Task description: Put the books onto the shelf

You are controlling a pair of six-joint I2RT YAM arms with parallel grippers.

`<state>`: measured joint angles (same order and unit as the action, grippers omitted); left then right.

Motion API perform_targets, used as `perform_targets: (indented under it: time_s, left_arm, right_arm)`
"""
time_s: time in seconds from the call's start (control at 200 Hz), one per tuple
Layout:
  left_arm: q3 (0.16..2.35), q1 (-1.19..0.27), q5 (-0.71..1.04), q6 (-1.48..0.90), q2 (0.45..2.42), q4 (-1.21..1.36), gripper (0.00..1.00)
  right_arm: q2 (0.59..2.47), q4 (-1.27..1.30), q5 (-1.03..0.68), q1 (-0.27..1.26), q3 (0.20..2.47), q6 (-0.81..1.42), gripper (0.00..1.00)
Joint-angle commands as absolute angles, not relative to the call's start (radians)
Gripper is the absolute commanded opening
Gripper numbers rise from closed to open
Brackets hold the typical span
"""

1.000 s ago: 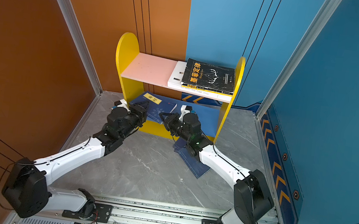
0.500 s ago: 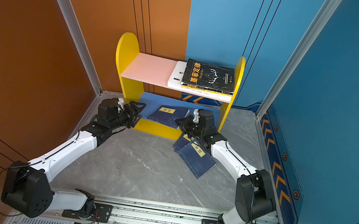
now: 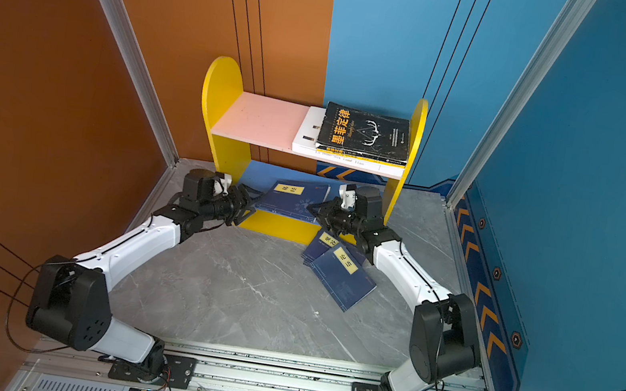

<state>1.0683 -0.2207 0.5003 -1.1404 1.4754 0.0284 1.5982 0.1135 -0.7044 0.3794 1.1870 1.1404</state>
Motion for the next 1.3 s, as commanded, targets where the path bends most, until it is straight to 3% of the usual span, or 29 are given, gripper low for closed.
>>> perform_targets:
  time_s: [0.0,0.125,0.31,0.376,0.461,0.586,0.751,1.292]
  left_arm:
    - [1.11,-0.214,0.579,-1.136,1.499,0.1,0.65]
    - [1.107,-0.223,0.606,-1.171,1.52,0.167,0.51]
    - [1.104,-0.246,0.564,-1.169,1.536,0.2,0.17]
    - [1.103,-0.259,0.534,-1.163,1.547,0.218,0.07]
    - [1.103,-0.274,0.486,-1.161,1.567,0.251,0.0]
    - [1.116,-0.282,0.428,-1.151,1.603,0.302,0.0]
    - [1.144,-0.305,0.391,-1.098,1.646,0.312,0.0]
    - [1.073,-0.352,0.217,-1.138,1.684,0.448,0.0]
  right_arm:
    - [1.621,0.213,-0.743,0.376,1.227,1.133,0.0]
    - [1.647,0.239,-0.732,0.374,1.235,1.144,0.0]
    - [1.701,0.149,-0.667,0.374,1.3,1.097,0.0]
    - [1.722,0.082,-0.628,0.376,1.337,1.07,0.1]
    - [1.746,0.004,-0.576,0.379,1.381,1.031,0.18]
    - [1.768,-0.19,-0.441,0.389,1.451,0.947,0.5]
    - [1.759,-0.382,-0.214,0.397,1.482,0.882,0.62]
    - [1.812,-0.417,-0.131,0.442,1.52,0.844,0.64]
